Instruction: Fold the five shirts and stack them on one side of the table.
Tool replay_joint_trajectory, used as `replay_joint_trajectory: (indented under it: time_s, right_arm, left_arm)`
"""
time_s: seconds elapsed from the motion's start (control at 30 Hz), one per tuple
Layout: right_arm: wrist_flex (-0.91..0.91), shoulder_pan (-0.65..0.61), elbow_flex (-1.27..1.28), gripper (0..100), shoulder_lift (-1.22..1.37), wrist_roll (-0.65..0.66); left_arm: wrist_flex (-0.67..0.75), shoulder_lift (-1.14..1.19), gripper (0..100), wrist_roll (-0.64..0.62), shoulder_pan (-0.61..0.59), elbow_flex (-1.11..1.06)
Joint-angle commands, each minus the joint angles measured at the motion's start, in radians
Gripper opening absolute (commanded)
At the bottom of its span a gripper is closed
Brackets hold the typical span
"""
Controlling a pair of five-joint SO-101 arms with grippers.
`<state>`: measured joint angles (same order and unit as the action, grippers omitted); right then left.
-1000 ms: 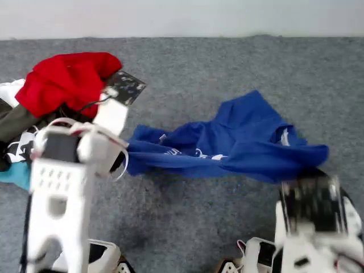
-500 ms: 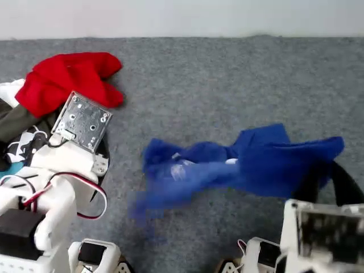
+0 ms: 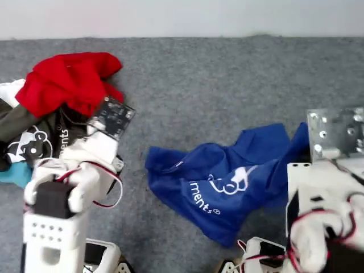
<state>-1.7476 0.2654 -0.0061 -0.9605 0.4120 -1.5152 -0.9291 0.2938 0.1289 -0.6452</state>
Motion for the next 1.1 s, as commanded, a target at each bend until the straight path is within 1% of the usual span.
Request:
replay_joint_trajectory:
  time_s: [0.0, 0.07, 0.17, 0.23, 0.3, 0.37, 0.5, 0.63, 0.77, 0.83, 0.9, 1.0, 1.07]
  right_arm:
    - [0.059, -0.117, 0.117, 0.9, 0.015, 0.012]
    - [0.133, -0.28, 0.175, 0.9, 0.015, 0.012]
    - [0.254, -0.527, 0.184, 0.9, 0.045, 0.018]
    - [0.294, -0.616, 0.123, 0.9, 0.127, 0.015]
    - [0.298, -0.648, 0.009, 0.9, 0.239, 0.015]
    - [0.3, -0.63, -0.12, 0.9, 0.357, 0.012]
    - [0.288, -0.501, -0.292, 0.9, 0.59, -0.035]
    - [0.197, -0.389, -0.328, 0.9, 0.759, -0.046]
    - [0.044, -0.334, -0.328, 0.9, 0.828, -0.043]
    - [-0.028, -0.312, -0.327, 0.9, 0.832, -0.043]
    - [-0.047, -0.289, -0.321, 0.9, 0.825, -0.035]
    - [-0.045, -0.263, -0.293, 0.9, 0.788, -0.003]
    - [-0.045, -0.259, -0.245, 0.9, 0.76, 0.0]
  left_arm:
    - [0.057, -0.008, 10, 0.023, 0.106, -0.094]
    - [0.086, -0.008, 11, 0.023, 0.153, -0.102]
    - [0.126, -0.008, 11, 0.02, 0.161, -0.107]
    - [0.126, -0.008, 11, 0.02, 0.161, -0.107]
    - [0.126, -0.008, 12, 0.02, 0.161, -0.13]
    - [0.132, -0.008, 12, 0.018, 0.167, -0.174]
    - [0.173, -0.008, 12, 0.023, 0.164, -0.294]
    - [0.302, -0.006, 12, 0.023, 0.167, -0.426]
    - [0.448, 0.028, 12, 0.017, 0.161, -0.51]
    - [0.5, 0.107, 12, -0.006, 0.161, -0.484]
    - [0.557, 0.227, 12, -0.061, 0.161, -0.42]
    - [0.586, 0.462, 12, -0.103, 0.161, -0.228]
    - [0.56, 0.634, 12, -0.117, 0.164, -0.067]
